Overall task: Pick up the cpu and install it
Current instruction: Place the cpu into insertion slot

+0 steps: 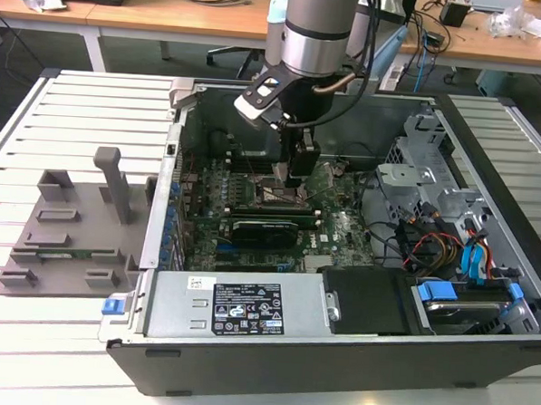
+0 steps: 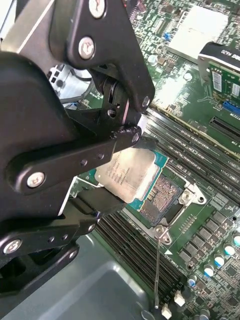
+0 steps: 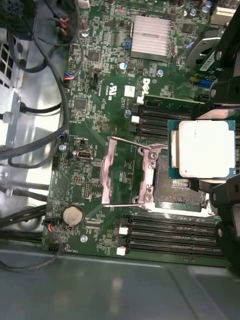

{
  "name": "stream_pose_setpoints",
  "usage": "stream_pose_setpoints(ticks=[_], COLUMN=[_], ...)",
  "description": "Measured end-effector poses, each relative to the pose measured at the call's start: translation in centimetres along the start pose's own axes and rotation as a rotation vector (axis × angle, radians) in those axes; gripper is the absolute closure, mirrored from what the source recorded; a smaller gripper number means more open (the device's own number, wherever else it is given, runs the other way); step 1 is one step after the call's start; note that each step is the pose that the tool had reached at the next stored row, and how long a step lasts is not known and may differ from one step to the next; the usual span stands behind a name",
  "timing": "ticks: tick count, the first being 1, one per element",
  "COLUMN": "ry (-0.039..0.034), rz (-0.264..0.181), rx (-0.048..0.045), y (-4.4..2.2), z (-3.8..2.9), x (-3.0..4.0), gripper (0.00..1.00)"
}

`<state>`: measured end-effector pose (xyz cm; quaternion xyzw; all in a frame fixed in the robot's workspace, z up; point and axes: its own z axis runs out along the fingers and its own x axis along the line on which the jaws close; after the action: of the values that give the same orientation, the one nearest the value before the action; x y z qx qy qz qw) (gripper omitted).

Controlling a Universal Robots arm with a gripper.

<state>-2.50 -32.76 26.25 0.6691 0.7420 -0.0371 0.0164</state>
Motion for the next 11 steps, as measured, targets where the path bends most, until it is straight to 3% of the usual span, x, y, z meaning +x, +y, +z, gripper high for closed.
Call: stream_pose_setpoints(ticks=[3,9,11], ry=[-0.0014,-0.0028,-0.001], rz=[0.03,0.13,0.141], rx=[0.0025,0.0105,0.0113], y=[0.0,0.0,0.01], z=[0.02,0.08,0.09], x=[0.0,0.01,0.01], gripper=[0.45,0.45,0.45])
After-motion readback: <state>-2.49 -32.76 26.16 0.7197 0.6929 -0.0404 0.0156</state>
